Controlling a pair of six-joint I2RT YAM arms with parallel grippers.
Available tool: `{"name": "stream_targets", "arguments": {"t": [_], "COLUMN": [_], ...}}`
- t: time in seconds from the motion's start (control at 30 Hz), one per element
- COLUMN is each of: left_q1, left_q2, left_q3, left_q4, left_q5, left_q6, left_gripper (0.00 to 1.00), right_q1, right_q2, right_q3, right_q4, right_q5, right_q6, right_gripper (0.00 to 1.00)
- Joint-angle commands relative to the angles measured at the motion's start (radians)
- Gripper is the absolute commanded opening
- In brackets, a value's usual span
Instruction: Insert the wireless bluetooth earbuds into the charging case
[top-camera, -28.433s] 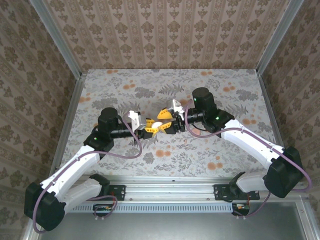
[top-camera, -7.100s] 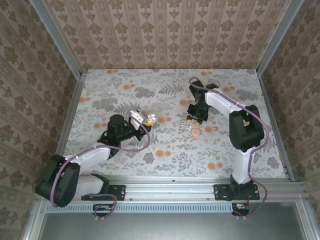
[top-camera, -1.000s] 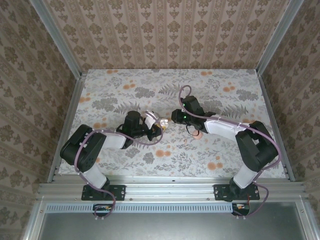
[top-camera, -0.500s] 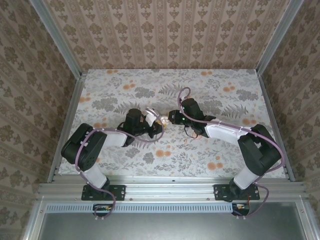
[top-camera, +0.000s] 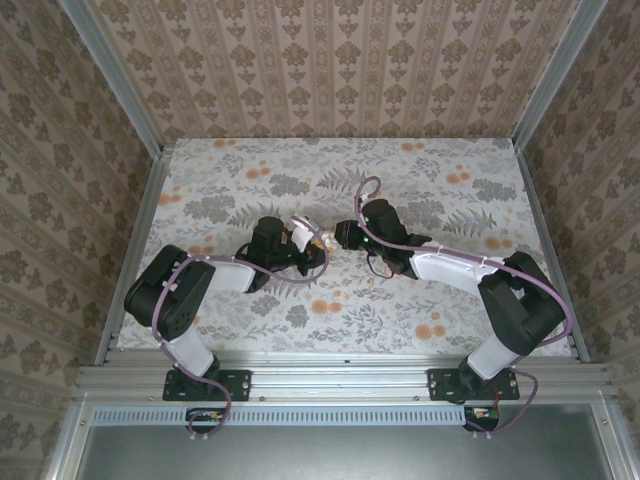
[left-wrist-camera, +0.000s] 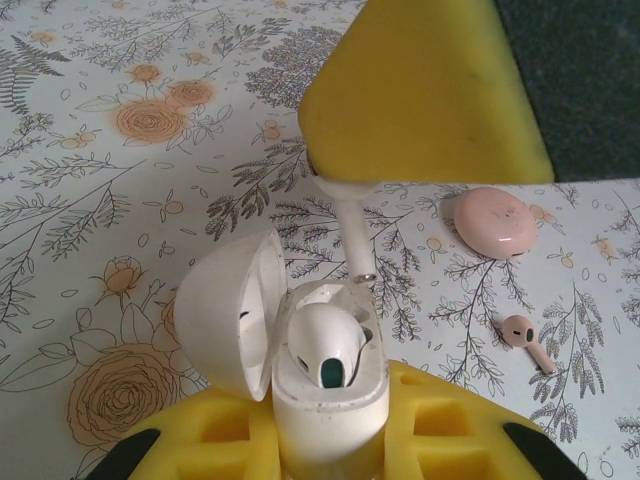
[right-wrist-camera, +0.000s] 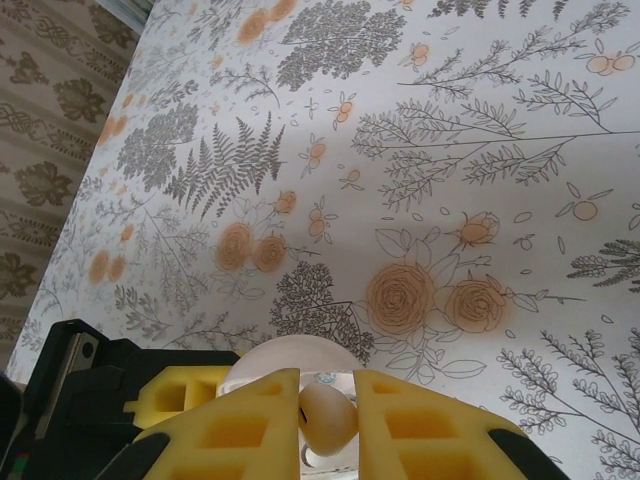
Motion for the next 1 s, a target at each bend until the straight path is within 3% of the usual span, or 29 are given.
{"name": "stream_targets", "arguments": {"t": [0.0,0.97], "left_q1": [-0.007,-0.021], "left_q2": [0.013,-0.013], "left_q3": [0.029,0.041], "left_q4": [0.007,0.012], "left_q5": [0.01,0.031], "left_q6": [-0.021,-0.03], "left_gripper": [0.07,0.07], "right_q1": [0.011,0.045], "right_q2": [-0.001,0.003], "right_q3": [-0.001,0.004], "right_q4": [0.023,-0.001], "right_q5": [0.015,0.101], "right_q6": [-0.005,-0.043], "right_gripper": [0.18,0.17]}}
